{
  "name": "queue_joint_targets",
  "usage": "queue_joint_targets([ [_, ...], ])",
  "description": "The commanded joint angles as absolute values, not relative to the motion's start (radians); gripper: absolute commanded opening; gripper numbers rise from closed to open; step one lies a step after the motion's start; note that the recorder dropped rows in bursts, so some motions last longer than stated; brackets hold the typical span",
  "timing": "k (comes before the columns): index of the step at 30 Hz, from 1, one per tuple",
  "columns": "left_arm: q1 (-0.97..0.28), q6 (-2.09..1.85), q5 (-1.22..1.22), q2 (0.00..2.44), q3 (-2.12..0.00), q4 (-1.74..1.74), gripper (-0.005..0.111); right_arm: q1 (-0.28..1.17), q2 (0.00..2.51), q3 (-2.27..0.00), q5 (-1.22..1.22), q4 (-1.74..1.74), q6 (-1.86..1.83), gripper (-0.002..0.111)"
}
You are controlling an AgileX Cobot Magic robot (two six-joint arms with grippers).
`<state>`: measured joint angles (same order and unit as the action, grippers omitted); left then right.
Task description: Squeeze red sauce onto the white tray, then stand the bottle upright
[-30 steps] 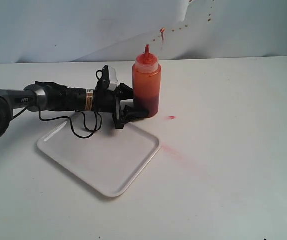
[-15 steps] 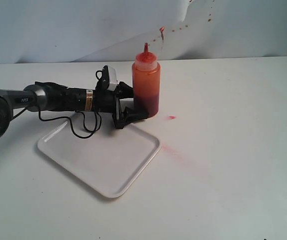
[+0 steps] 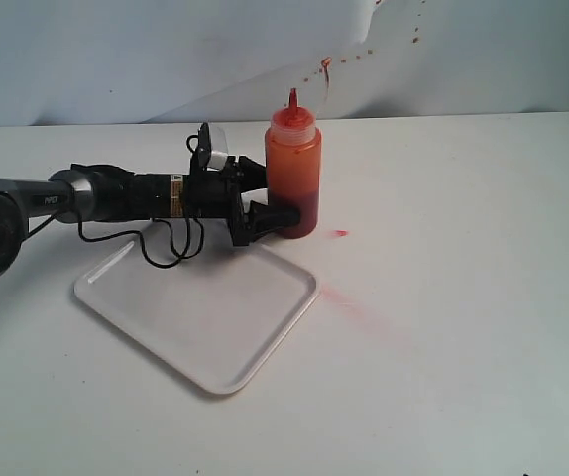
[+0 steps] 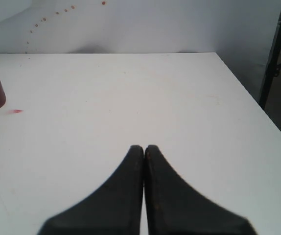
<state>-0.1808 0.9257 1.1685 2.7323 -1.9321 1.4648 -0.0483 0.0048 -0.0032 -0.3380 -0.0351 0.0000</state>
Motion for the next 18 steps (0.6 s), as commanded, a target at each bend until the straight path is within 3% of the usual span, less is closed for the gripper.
queue_joint_targets([
  [1,-0.23,0.942,1.099,2.726,-1.935,1.445,0.078,-0.049,0.0,0.0,-0.337,-0.034,0.0,0.0],
  [6,-0.285,0.94,0.945,2.726,-1.935,1.405,0.078,-0.049,0.0,0.0,-0.337,-0.034,0.0,0.0],
  [12,-0.29,0.93,0.943,2.726,-1.935,1.393,0.075,-0.049,0.0,0.0,-0.337,-0.034,0.0,0.0],
  [14,-0.29,0.93,0.941,2.726,-1.935,1.393,0.065,-0.049,0.0,0.0,-0.337,-0.034,0.0,0.0],
  [15,-0.29,0.93,0.941,2.726,-1.935,1.393,0.049,-0.049,0.0,0.0,-0.337,-0.034,0.0,0.0],
  [16,-0.29,0.93,0.941,2.726,-1.935,1.393,0.042,-0.049,0.0,0.0,-0.337,-0.034,0.0,0.0],
  [17,-0.29,0.93,0.941,2.726,-1.935,1.393,0.023,-0.049,0.0,0.0,-0.337,-0.034,0.0,0.0],
  [18,-0.29,0.93,0.941,2.726,-1.935,1.393,0.016,-0.049,0.0,0.0,-0.337,-0.034,0.0,0.0],
])
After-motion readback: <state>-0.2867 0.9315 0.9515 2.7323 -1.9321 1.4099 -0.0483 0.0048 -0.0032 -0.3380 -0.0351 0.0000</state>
